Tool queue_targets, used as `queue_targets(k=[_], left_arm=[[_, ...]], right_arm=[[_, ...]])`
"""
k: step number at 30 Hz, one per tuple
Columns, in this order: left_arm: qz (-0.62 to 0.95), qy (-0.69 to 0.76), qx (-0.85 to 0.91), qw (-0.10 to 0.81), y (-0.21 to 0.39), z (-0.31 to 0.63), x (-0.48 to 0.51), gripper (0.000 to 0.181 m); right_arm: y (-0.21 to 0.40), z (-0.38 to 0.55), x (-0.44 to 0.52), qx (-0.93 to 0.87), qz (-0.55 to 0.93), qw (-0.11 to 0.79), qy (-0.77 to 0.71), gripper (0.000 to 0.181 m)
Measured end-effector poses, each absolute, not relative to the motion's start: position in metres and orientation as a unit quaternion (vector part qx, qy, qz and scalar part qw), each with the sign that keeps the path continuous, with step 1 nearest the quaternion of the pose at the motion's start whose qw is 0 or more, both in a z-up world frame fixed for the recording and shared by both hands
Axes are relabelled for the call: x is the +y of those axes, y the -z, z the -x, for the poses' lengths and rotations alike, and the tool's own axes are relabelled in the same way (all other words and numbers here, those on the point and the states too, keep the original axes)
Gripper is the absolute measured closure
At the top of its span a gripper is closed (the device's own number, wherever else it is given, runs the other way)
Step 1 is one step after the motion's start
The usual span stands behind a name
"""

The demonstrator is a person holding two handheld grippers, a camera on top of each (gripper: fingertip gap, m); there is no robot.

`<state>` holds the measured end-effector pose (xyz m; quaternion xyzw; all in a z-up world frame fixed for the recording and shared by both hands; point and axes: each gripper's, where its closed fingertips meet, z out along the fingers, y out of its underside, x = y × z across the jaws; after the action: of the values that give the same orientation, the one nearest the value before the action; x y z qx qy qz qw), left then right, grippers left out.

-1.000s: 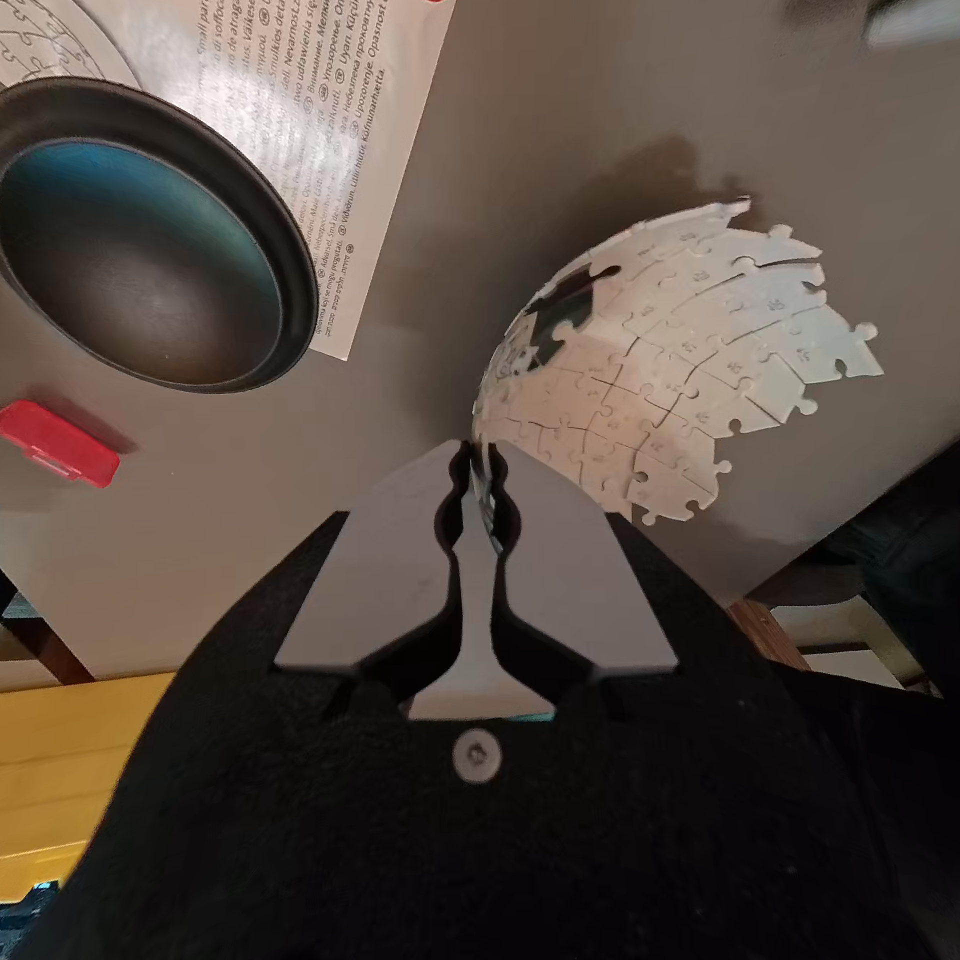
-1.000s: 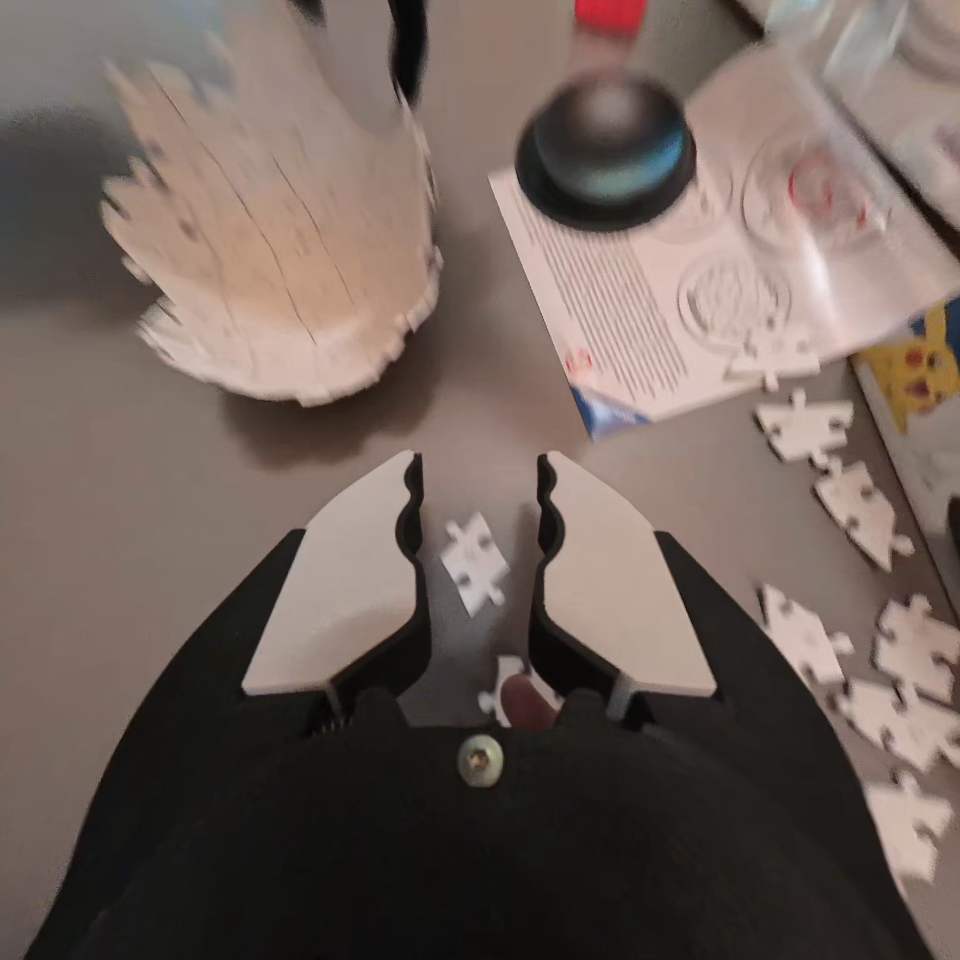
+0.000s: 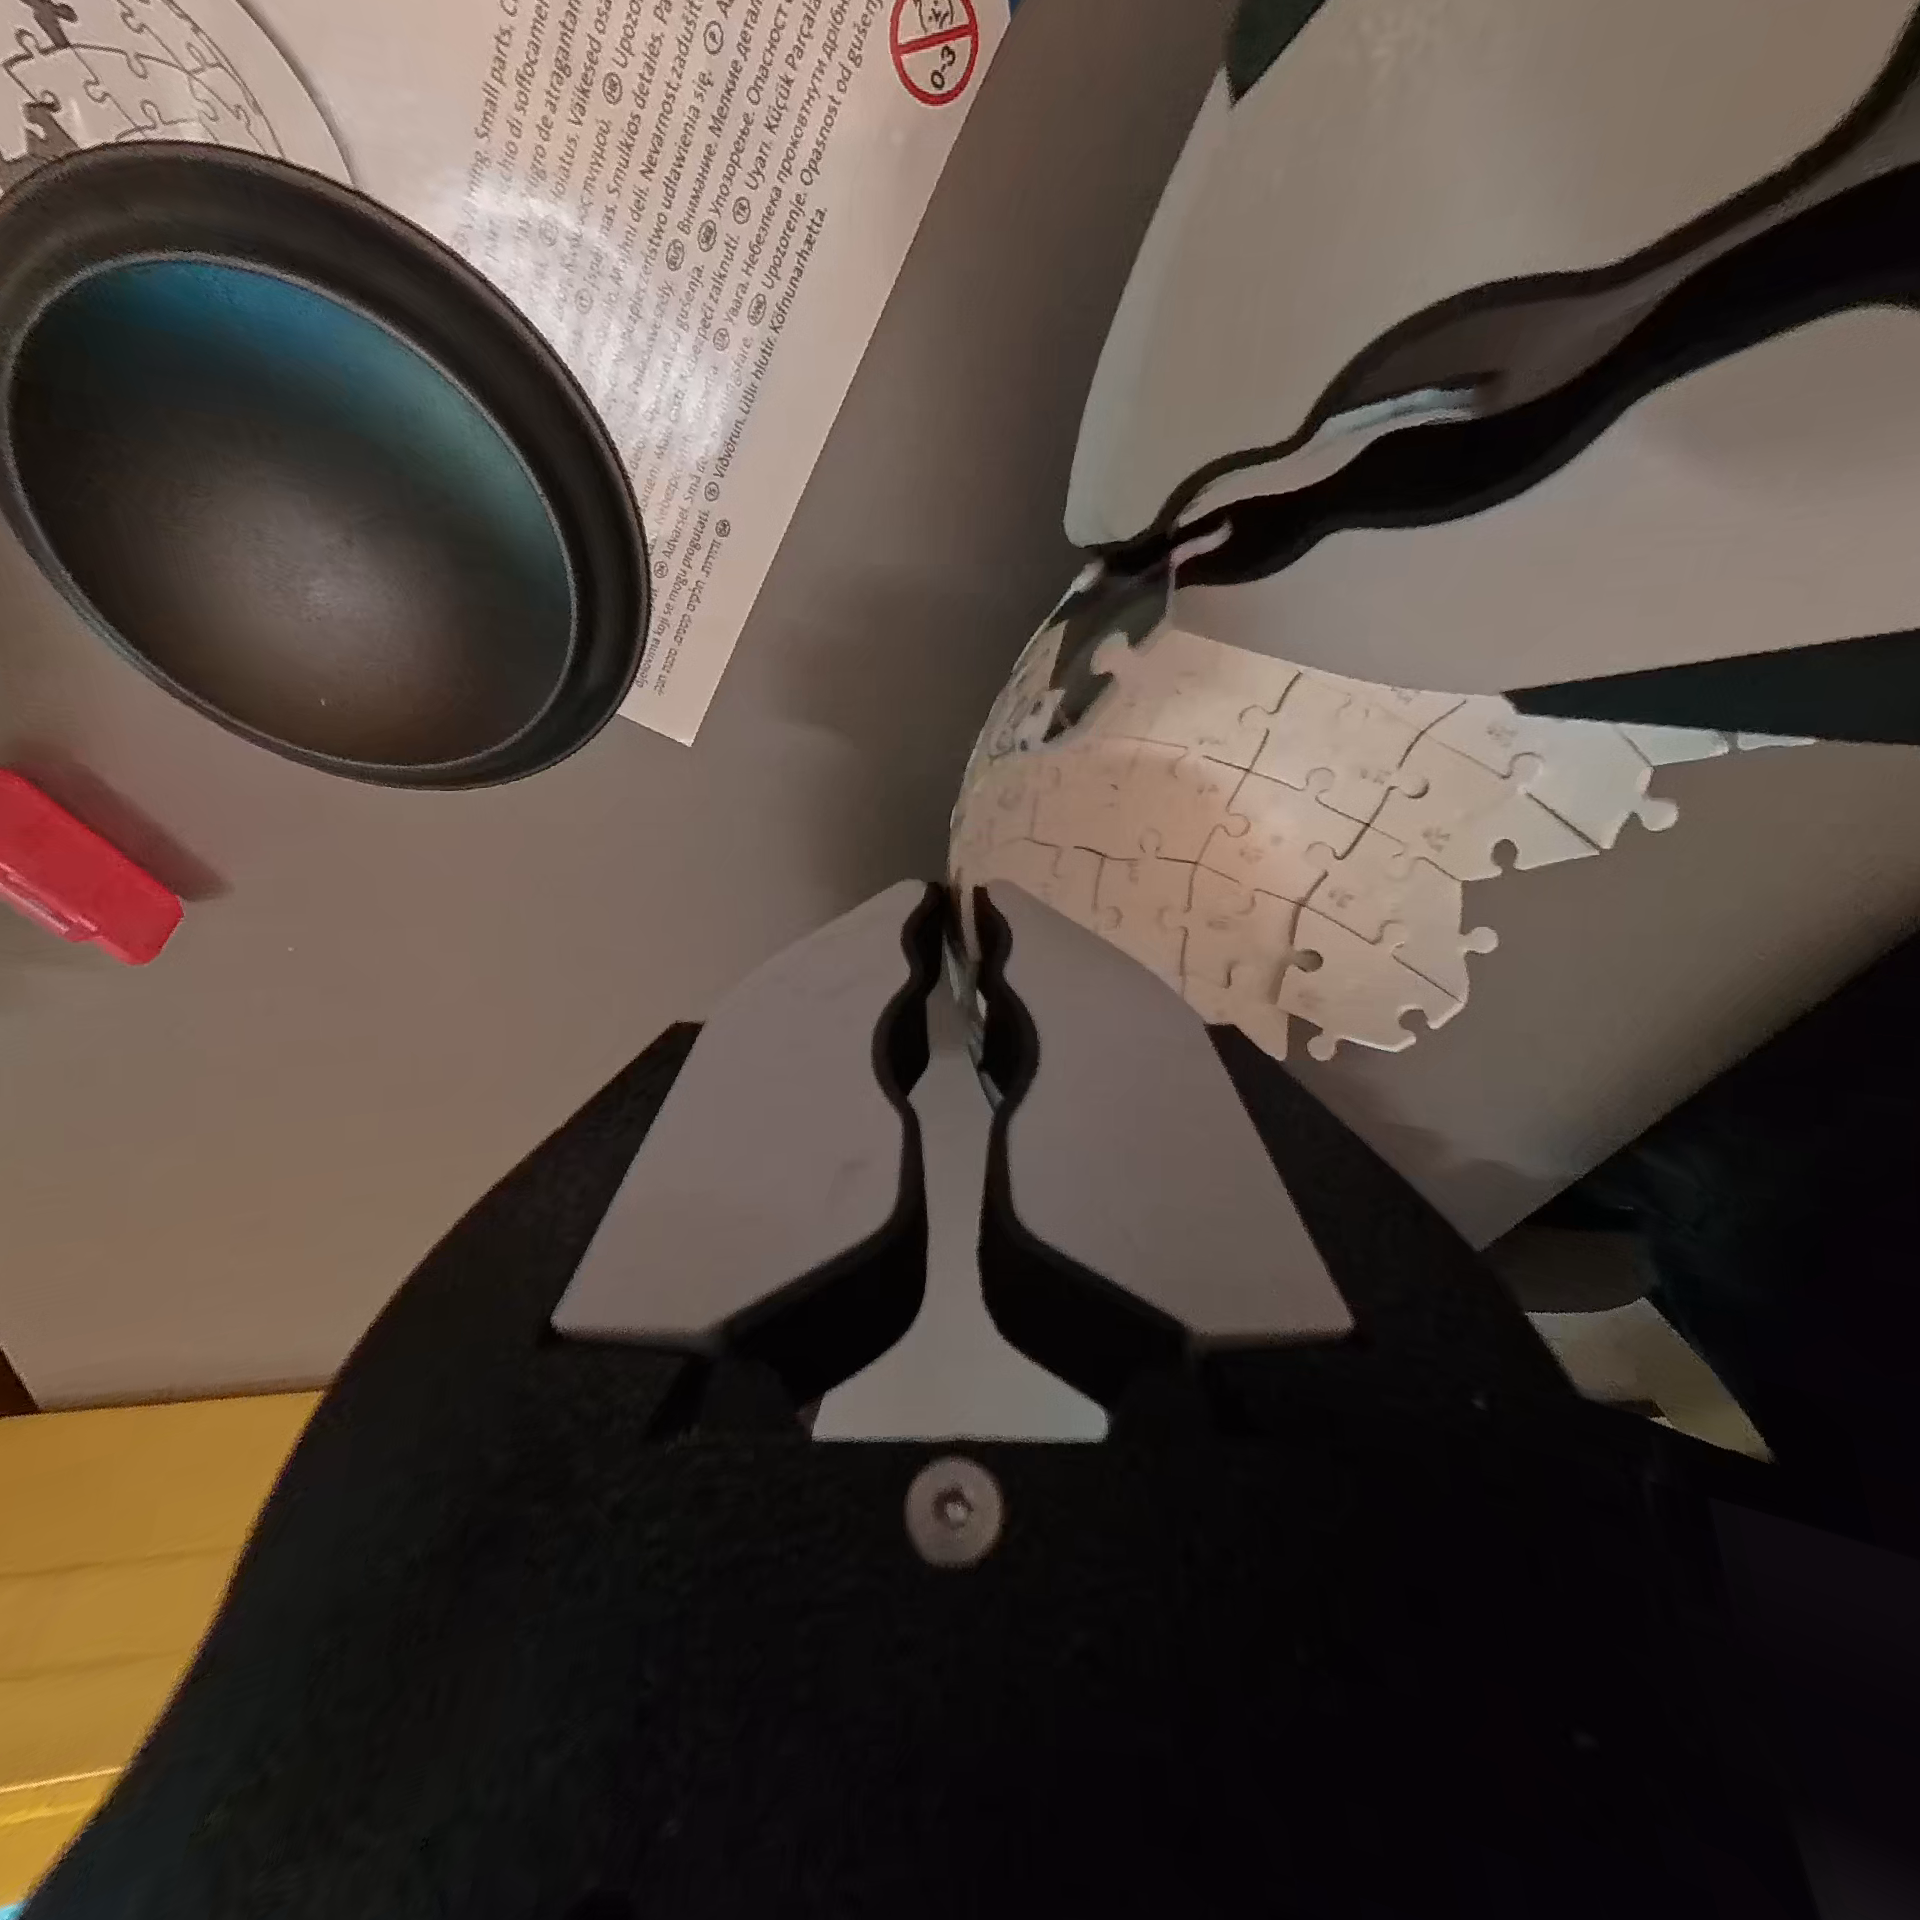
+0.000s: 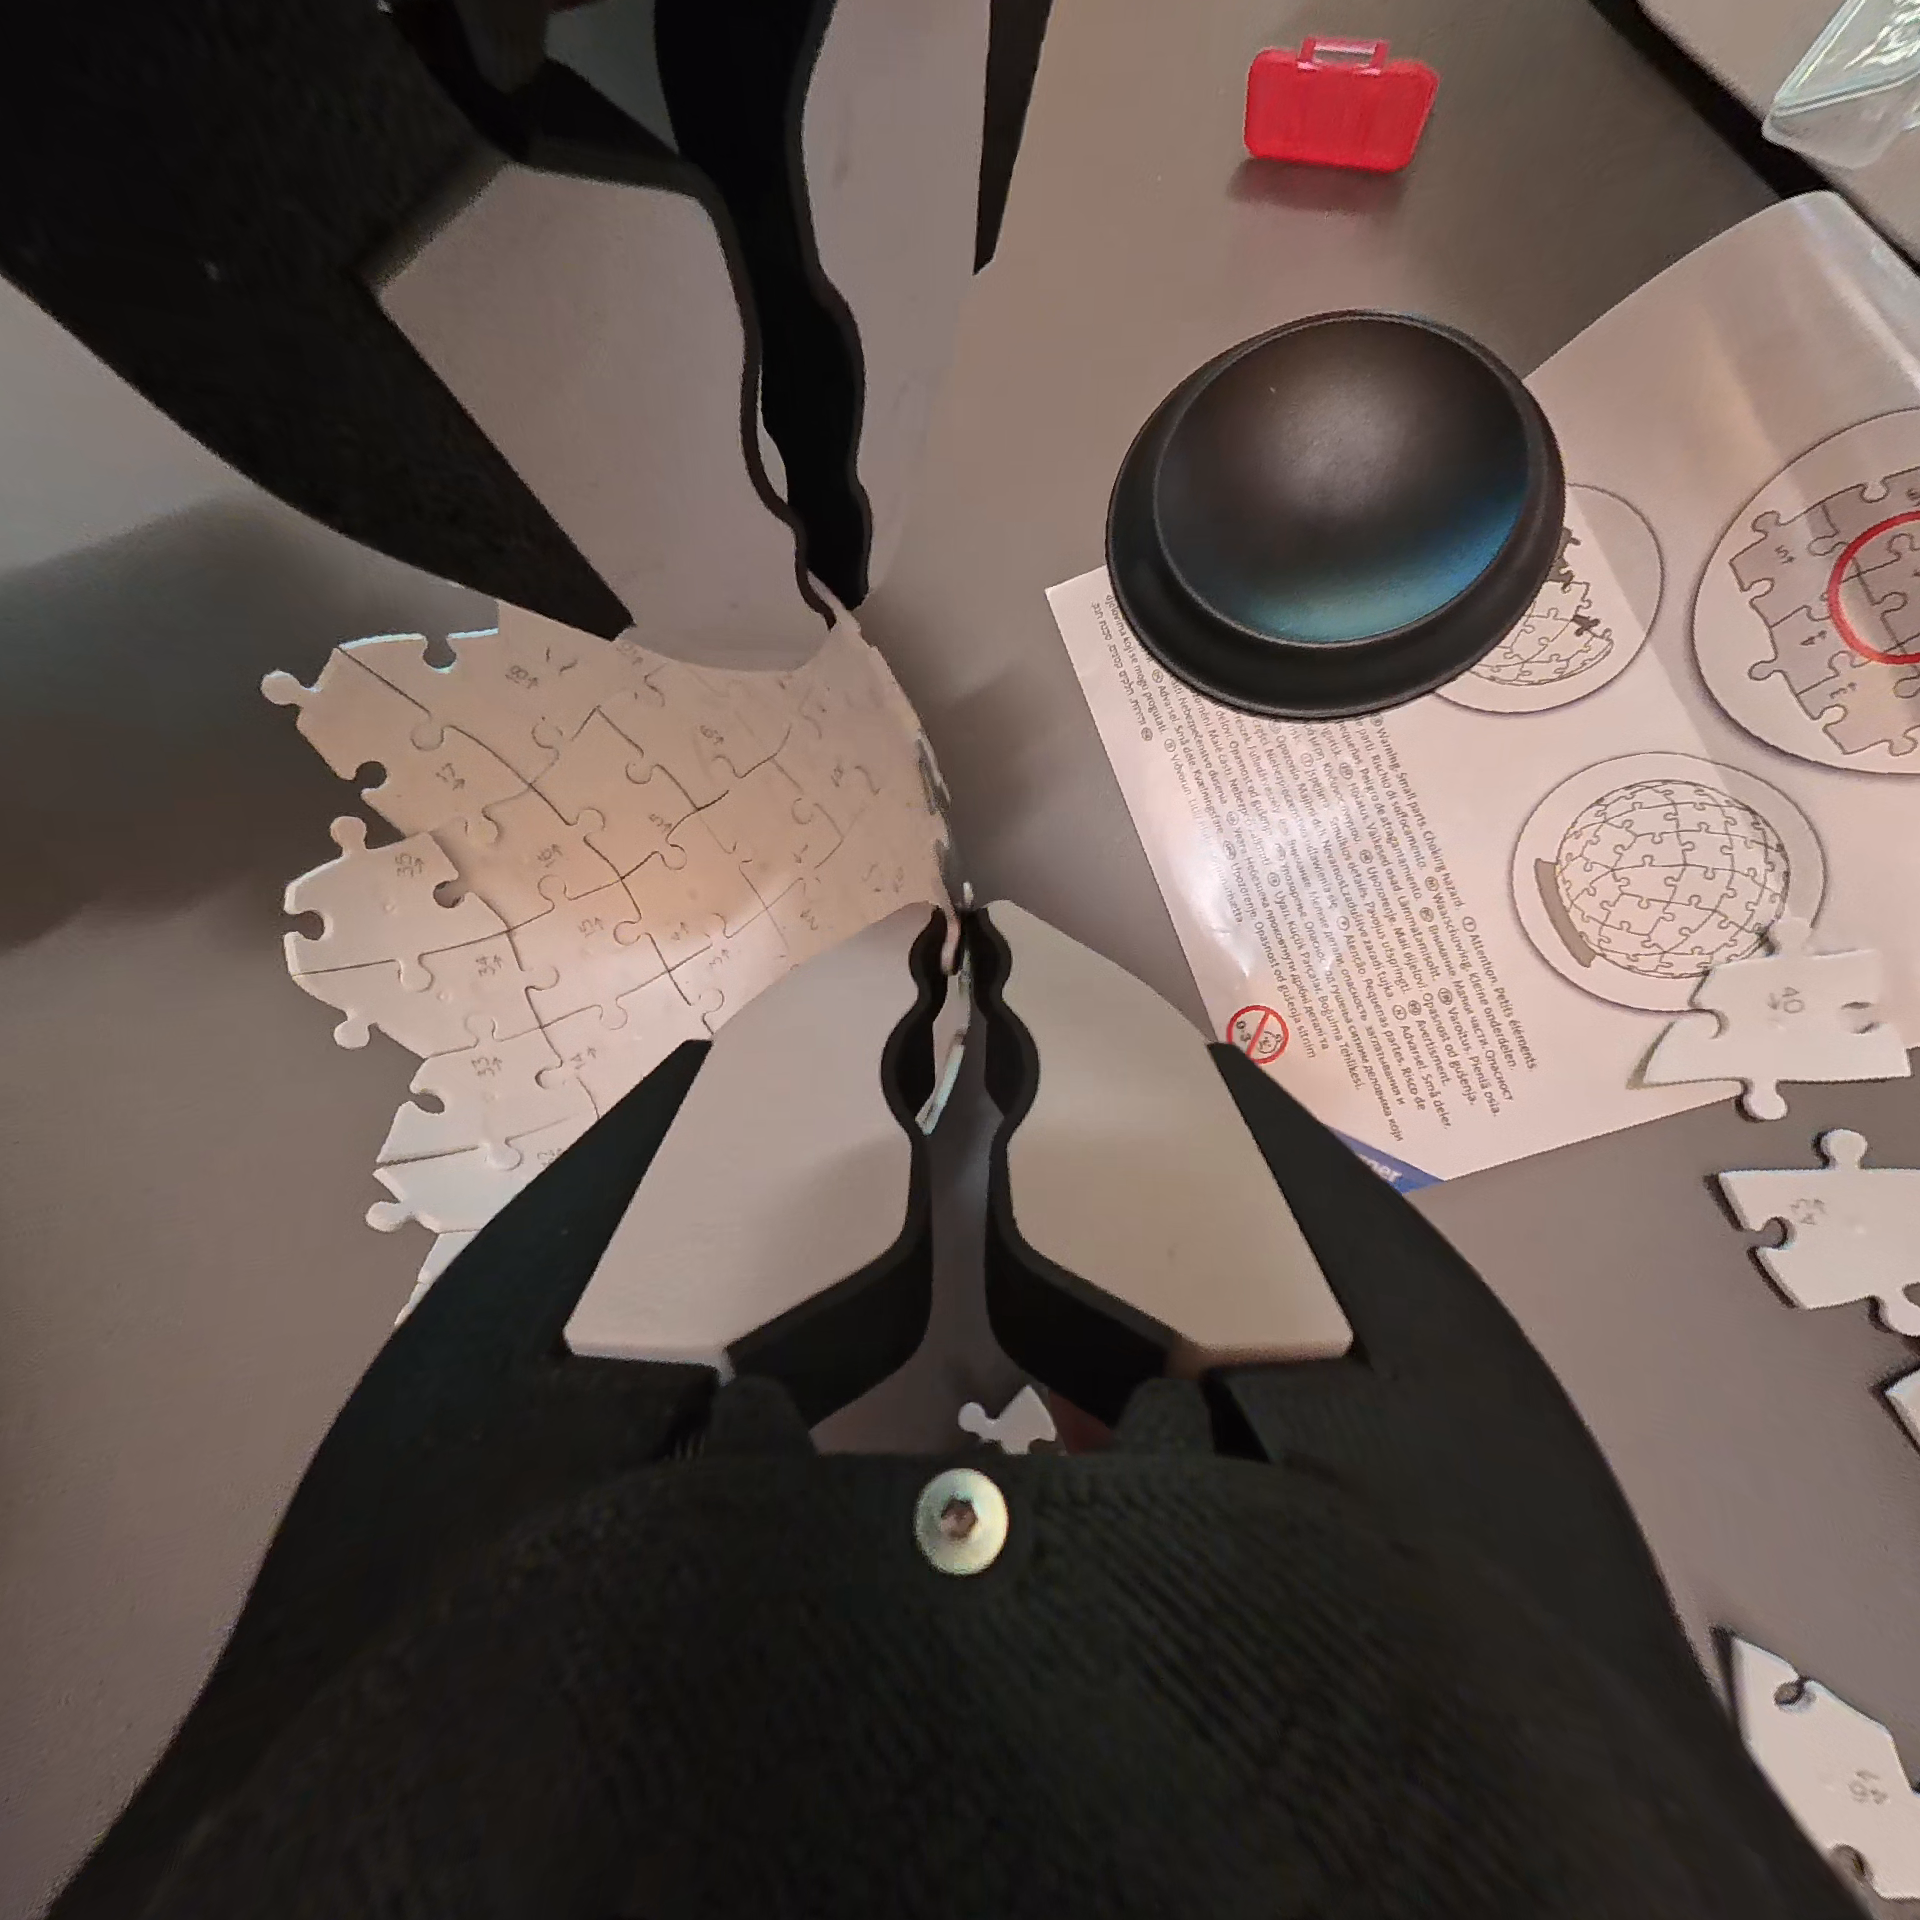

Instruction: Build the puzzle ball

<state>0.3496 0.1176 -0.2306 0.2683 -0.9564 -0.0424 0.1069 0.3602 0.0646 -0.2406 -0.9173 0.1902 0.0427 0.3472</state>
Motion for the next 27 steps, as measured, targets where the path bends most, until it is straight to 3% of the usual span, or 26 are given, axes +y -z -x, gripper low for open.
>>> queue_targets(k=[12, 13, 27], left_arm=[[-0.265, 0.038, -0.959, 0.097, 0.229, -0.3505, 0.1146, 0.177], [-0.266, 0.037, -0.959, 0.096, 0.2291, -0.3509, 0.114, 0.177], [-0.264, 0.039, -0.96, 0.084, 0.2263, -0.3518, 0.1144, 0.177]], right_arm=[[0.2404, -0.3648, 0.0632, 0.179, 0.921, 0.345, -0.016, 0.169], [0.2396, -0.3635, 0.0638, 0.176, 0.921, 0.348, -0.021, 0.176], [0.2351, -0.3637, 0.0646, 0.183, 0.915, 0.359, -0.005, 0.178]])
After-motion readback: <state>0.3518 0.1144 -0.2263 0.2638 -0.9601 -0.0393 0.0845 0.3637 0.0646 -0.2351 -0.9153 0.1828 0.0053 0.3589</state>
